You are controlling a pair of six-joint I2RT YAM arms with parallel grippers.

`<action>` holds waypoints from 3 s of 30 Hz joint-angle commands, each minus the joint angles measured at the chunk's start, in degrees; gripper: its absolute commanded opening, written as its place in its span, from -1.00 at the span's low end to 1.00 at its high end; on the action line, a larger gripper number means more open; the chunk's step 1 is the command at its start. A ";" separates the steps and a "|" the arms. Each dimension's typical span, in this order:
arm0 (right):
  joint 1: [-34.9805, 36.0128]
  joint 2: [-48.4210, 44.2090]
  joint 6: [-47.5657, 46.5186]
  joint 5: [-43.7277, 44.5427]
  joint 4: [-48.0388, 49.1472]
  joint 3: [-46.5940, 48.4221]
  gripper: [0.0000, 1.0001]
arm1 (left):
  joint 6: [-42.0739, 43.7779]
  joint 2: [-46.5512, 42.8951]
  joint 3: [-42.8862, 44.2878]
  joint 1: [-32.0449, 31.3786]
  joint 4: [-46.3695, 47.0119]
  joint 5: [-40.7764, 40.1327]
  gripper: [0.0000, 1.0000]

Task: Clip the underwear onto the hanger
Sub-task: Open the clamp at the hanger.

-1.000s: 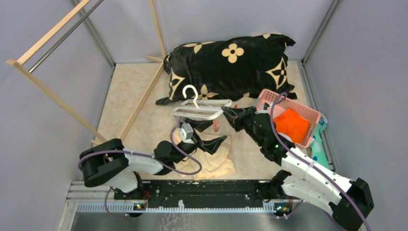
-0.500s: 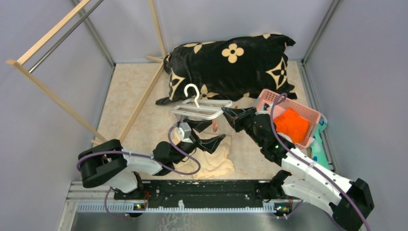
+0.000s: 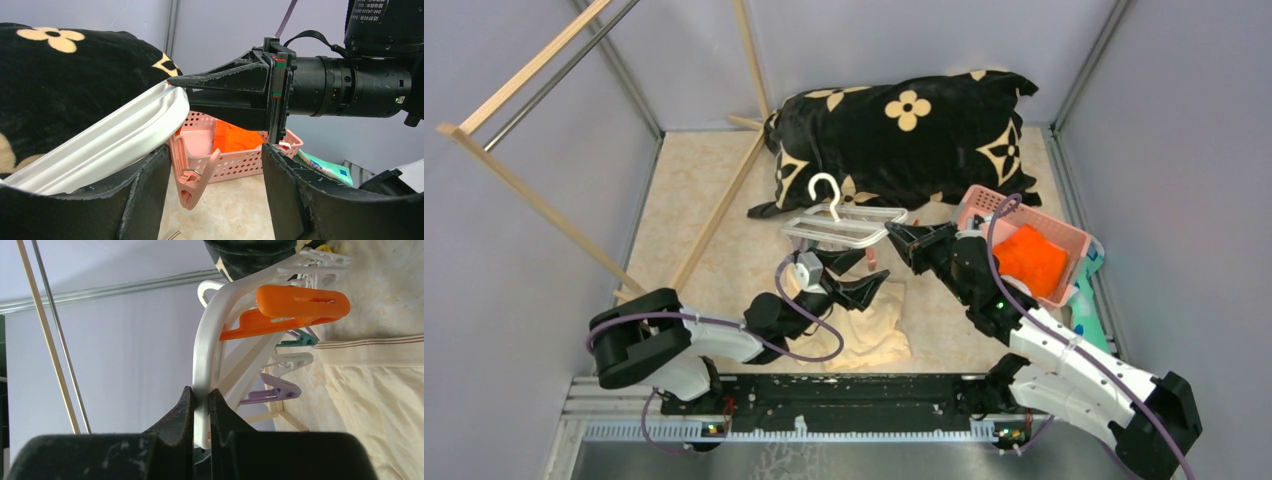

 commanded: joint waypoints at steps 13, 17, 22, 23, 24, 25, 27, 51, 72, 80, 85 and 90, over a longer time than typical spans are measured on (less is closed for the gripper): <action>0.61 -0.85 -1.62 -4.31 0.17 -0.59 -1.00 | 4.49 -0.22 4.15 0.94 13.70 2.36 0.62; 0.61 -0.80 -1.62 -4.41 0.24 -0.59 -1.00 | 4.56 -0.18 4.05 0.96 13.66 0.70 0.58; 0.61 -0.91 -1.54 -4.45 0.22 -0.64 -1.00 | 4.00 0.08 3.70 0.98 13.83 -3.45 0.64; 0.63 -0.92 -1.54 -4.45 0.30 -0.75 -1.00 | 4.02 0.16 3.67 0.99 13.83 -3.85 0.64; 0.61 -0.92 -1.54 -4.43 0.31 -0.74 -1.00 | 3.95 0.24 3.76 0.97 13.83 -4.22 0.64; 0.61 -1.01 -1.47 -4.48 0.31 -0.87 -1.00 | 4.09 0.34 3.85 0.96 13.83 -4.44 0.64; 0.61 -1.01 -1.40 -4.53 0.31 -0.90 -1.00 | 4.24 0.51 4.08 0.96 13.91 -4.66 0.64; 0.61 -1.32 -0.93 -5.03 0.40 -1.63 -1.00 | 4.08 1.21 4.57 1.32 15.00 -5.55 0.03; 0.69 -1.61 -0.48 -5.22 0.37 -2.20 -1.00 | 3.03 1.99 5.25 1.58 15.41 -5.49 -0.02; 0.72 -1.49 -0.53 -5.38 0.32 -2.33 -1.00 | 2.97 1.49 4.81 1.75 15.37 -5.55 -0.52; 0.71 -1.87 -0.35 -5.12 0.16 -2.98 -1.00 | 2.32 1.23 4.48 1.83 15.35 -6.07 -0.89; 0.71 -2.57 -0.89 -4.13 -0.36 -3.35 -0.87 | 1.31 0.67 3.49 1.89 15.21 -6.58 -1.00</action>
